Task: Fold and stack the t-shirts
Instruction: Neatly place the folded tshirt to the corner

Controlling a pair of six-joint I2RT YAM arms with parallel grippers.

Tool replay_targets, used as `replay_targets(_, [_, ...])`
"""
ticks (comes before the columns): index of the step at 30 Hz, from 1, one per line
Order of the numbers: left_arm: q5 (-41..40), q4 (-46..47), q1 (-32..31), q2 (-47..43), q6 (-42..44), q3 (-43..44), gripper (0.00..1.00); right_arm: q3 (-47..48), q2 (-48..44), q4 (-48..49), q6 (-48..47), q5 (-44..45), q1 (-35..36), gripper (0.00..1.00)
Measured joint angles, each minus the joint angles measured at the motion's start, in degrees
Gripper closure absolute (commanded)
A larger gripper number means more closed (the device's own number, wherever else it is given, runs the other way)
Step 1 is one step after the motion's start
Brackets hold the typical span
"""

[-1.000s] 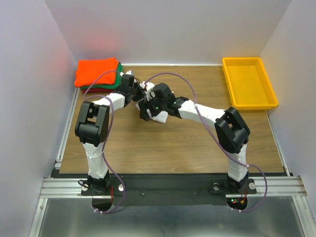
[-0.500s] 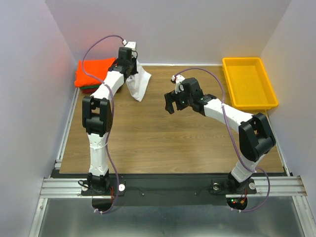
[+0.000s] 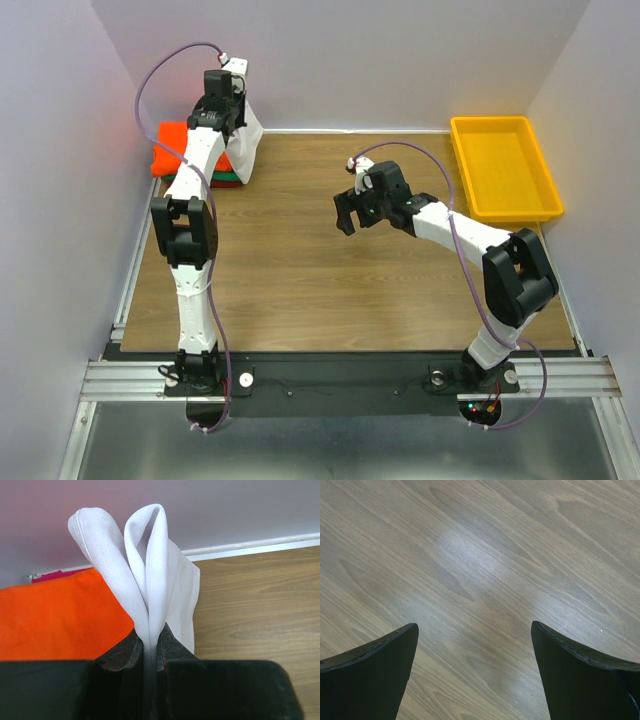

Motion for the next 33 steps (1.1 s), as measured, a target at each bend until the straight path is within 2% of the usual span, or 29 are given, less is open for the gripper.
replay_targets(14, [5.11,-1.60,0.87,-1.27,0.37,0.24,1.00,0.00,0.00,-0.02,0.02,-0.02,-0.09,0.00])
replay_targets(23, [7.23,-1.31,2.64,-5.79,-1.09,1.33,1.00,0.00,0.00,-0.02,0.04,-0.07,-0.09,0.00])
replay_targets(33, [9.75,-0.85,5.70,-6.21,-2.27,1.81,1.00,0.00,0.07,-0.02,0.04,-0.07,-0.09,0.00])
